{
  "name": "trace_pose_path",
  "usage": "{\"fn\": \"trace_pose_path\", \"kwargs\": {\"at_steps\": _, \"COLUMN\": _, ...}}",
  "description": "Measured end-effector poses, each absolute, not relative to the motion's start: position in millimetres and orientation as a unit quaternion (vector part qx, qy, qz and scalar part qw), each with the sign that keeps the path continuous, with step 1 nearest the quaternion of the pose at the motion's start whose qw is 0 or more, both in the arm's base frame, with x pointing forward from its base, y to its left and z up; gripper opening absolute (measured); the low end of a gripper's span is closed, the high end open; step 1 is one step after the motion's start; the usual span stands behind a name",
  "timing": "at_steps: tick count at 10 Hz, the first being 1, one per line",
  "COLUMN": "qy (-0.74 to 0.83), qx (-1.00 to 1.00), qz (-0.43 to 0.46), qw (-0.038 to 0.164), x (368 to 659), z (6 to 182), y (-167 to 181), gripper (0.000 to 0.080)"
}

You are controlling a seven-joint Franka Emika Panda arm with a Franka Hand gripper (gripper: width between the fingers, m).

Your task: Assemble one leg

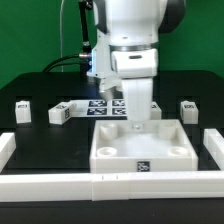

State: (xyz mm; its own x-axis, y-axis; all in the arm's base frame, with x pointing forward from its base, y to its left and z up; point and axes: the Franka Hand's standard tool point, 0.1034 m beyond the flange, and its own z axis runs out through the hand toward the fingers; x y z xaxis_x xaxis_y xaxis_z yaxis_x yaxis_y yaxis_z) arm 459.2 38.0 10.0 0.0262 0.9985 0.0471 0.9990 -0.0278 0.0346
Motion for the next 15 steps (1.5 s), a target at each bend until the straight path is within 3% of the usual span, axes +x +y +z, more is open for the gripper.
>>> {"fn": "trace_pose_path", "kwargs": {"at_steps": 4, "qy": -0.703, "qx": -0.71, "qz": -0.042, "qw": -0.003, "x": 485.2, "z": 10.3, "y": 65.8, "gripper": 0.0058}}
{"fn": "trace_pose_path", "kwargs": {"at_steps": 9, "qy": -0.701, "qx": -0.712, "qz": -0.041, "qw": -0.004, "x": 491.8, "z": 10.4, "y": 66.1, "gripper": 0.0058}}
{"fn": "trace_pose_path", "kwargs": {"at_steps": 12, "qy": -0.701, "qx": -0.712, "qz": -0.04, "qw": -0.004, "x": 491.7, "z": 10.3, "y": 65.8, "gripper": 0.0557}}
{"fn": "trace_pose_path", "kwargs": {"at_steps": 13, "qy": -0.701, "qx": -0.712, "qz": -0.04, "qw": -0.004, "x": 491.7, "z": 10.3, "y": 65.7, "gripper": 0.0557}}
{"fn": "trace_pose_path", "kwargs": {"at_steps": 14, "qy": -0.701, "qx": -0.712, "qz": -0.04, "qw": -0.004, "x": 491.8, "z": 10.3, "y": 65.7, "gripper": 0.0629}}
{"fn": "trace_pose_path", "kwargs": {"at_steps": 15, "qy": -0.701, "qx": -0.712, "qz": -0.04, "qw": -0.004, "x": 491.7, "z": 10.3, "y": 65.7, "gripper": 0.0629}}
